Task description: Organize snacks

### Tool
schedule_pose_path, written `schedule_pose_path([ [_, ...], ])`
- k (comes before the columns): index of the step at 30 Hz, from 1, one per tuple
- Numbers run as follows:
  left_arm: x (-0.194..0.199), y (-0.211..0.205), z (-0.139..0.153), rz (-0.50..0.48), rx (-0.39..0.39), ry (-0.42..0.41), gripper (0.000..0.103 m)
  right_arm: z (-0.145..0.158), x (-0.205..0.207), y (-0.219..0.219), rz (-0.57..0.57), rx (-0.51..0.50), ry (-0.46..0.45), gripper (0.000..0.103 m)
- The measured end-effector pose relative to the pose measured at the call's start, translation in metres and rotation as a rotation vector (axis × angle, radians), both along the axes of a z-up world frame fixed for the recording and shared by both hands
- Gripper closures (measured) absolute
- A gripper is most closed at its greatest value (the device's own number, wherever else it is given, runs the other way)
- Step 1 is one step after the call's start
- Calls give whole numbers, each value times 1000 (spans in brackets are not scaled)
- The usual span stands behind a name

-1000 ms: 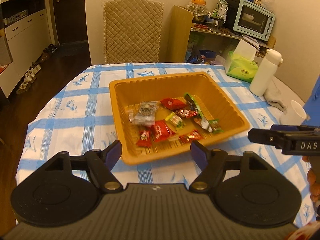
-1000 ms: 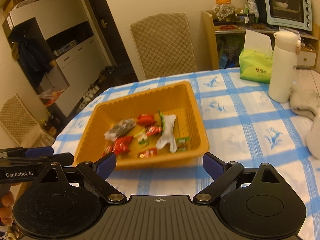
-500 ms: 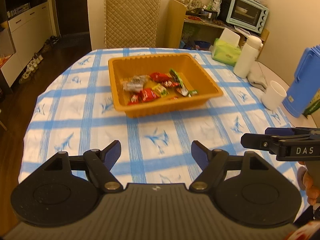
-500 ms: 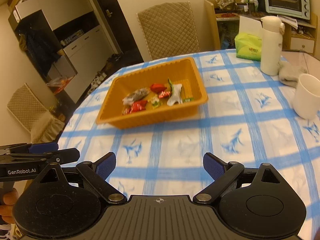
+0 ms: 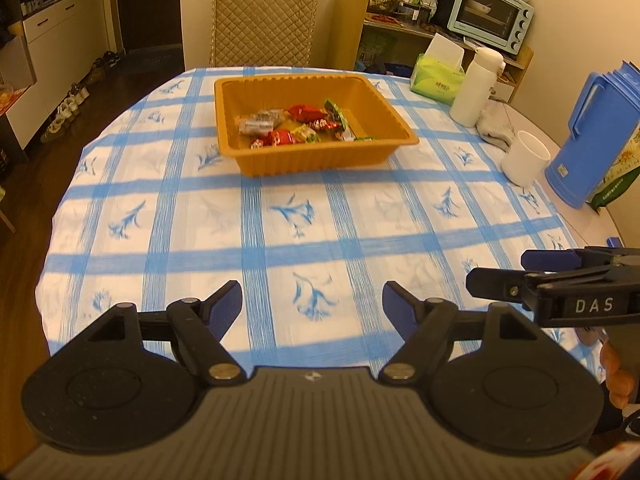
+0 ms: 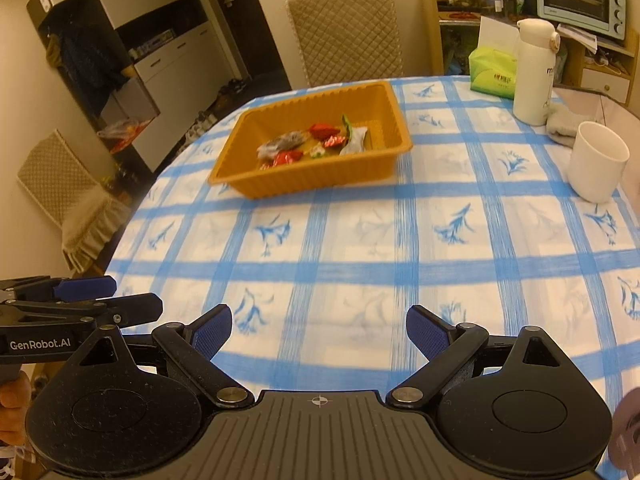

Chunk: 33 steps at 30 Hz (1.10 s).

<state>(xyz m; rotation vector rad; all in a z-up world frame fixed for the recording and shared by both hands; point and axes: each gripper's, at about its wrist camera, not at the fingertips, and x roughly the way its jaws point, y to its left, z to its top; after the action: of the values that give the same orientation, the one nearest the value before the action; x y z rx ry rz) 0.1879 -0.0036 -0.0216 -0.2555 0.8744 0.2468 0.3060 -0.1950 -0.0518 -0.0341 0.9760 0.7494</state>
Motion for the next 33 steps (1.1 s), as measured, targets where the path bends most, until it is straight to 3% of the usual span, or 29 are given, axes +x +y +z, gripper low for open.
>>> schedule_pose_path([
  [12,-22,-25,0,-6,-2,6,27,-9,-21,-17,7,-28,30,9],
  [33,-28,-37,5,-20,10,-5,27,-3,-27,-30,-10,-19,24,9],
])
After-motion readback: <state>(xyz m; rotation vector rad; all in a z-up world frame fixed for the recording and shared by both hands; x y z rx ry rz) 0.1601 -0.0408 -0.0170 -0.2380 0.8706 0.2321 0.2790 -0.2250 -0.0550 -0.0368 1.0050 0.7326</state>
